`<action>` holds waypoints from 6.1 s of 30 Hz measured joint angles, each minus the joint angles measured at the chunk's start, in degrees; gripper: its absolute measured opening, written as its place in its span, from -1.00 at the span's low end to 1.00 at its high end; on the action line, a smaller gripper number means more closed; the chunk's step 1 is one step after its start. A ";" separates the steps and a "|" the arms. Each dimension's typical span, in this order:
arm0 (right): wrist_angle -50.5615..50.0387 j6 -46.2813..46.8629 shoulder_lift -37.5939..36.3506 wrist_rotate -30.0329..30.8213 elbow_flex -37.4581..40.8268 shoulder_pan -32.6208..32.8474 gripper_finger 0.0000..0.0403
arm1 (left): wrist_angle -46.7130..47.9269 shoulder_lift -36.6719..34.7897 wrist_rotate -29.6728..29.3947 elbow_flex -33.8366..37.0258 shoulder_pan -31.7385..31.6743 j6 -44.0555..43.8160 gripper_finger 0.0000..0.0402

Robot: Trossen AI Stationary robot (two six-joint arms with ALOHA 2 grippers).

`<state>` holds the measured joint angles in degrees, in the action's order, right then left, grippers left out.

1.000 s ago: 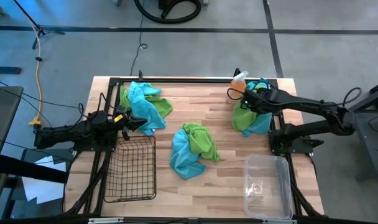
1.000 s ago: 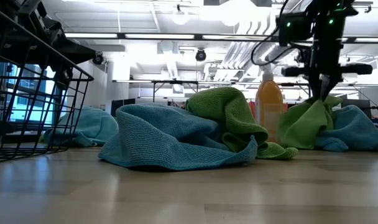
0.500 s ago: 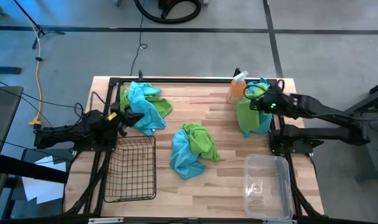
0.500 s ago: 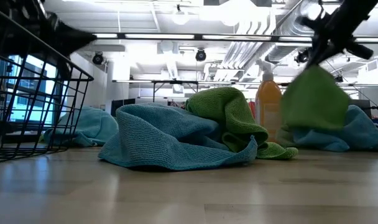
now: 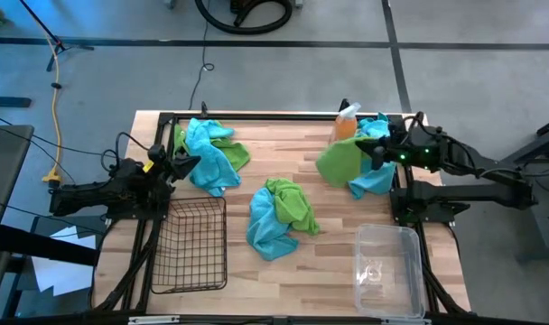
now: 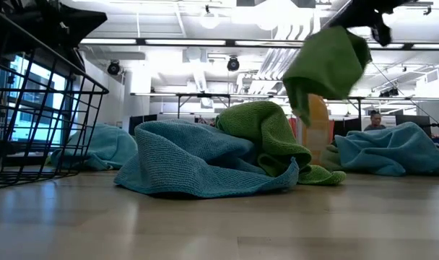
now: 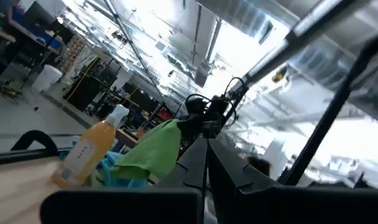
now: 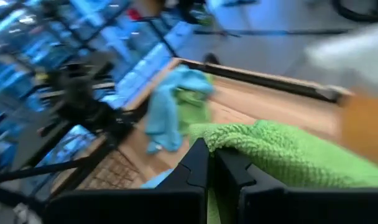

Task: Sort microfiber towel by color & place in baskets
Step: Put the green microfiber cloth into the black wire basket

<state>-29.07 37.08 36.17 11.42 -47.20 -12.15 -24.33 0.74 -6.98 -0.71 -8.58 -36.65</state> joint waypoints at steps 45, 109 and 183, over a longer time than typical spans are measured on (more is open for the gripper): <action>24.53 -37.47 36.28 -21.50 -25.88 5.61 -1.00 | 19.00 63.97 12.47 -61.24 0.02 28.27 0.20; -1.66 -43.11 29.53 -4.17 -33.00 6.15 0.05 | 54.17 52.71 7.56 -61.42 3.21 31.79 -1.00; -15.22 -40.37 31.03 -3.04 -33.00 -1.74 0.05 | 75.75 79.78 19.56 -55.84 42.38 -6.25 0.41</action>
<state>-44.29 -3.29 67.20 8.38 -80.20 -13.89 51.42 80.52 12.58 -56.55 33.81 -42.90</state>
